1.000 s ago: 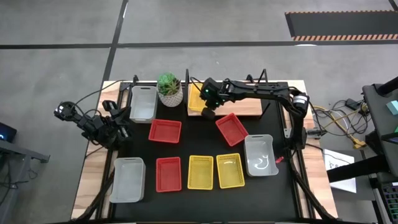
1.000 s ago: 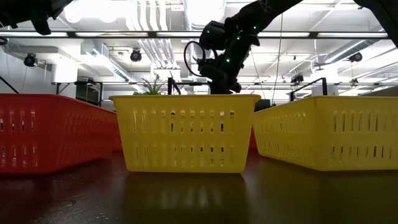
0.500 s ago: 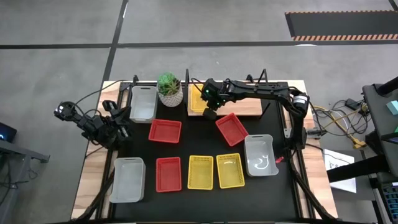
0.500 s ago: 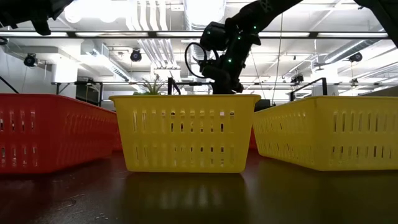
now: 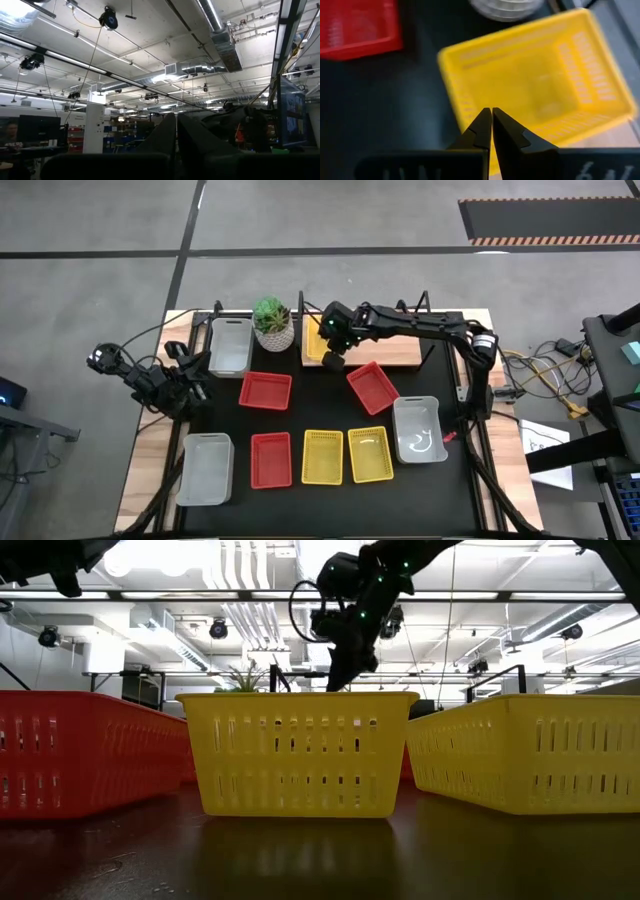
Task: Stack baskets on shelf by color
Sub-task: Put the top yellow bin on the shelf
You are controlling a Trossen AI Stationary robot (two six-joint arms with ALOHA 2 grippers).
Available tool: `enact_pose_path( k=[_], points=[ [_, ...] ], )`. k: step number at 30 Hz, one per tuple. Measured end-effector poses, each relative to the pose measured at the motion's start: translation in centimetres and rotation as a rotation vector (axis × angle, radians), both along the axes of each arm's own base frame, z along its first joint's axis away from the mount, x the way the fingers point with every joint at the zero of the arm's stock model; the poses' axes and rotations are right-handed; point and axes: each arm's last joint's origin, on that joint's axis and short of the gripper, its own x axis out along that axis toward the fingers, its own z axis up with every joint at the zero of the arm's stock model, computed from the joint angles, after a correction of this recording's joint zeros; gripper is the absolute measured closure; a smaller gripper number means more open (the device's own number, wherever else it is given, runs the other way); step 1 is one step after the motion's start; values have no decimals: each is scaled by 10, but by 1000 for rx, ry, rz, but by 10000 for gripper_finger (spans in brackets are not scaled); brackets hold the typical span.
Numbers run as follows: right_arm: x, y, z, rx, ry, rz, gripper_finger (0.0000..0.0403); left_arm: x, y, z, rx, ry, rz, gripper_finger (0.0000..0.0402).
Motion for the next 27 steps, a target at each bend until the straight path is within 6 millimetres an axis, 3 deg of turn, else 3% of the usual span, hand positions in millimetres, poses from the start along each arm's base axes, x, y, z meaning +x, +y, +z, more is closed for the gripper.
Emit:
enact_pose_path(
  k=[6, 11, 22, 27],
  points=[
    [5, 21, -4, 139, -35, 159, 394, 0, 0, 0, 0, 1, 1, 400],
    [5, 31, -13, 154, -4, 183, 394, 0, 0, 0, 1, 1, 1, 400],
    [12, 23, -43, 13, 104, 110, 394, 0, 0, 0, -1, 0, -1, 400],
    [16, 21, -45, -33, 96, 86, 394, 0, 0, 0, -2, -1, -1, 400]
  ],
)
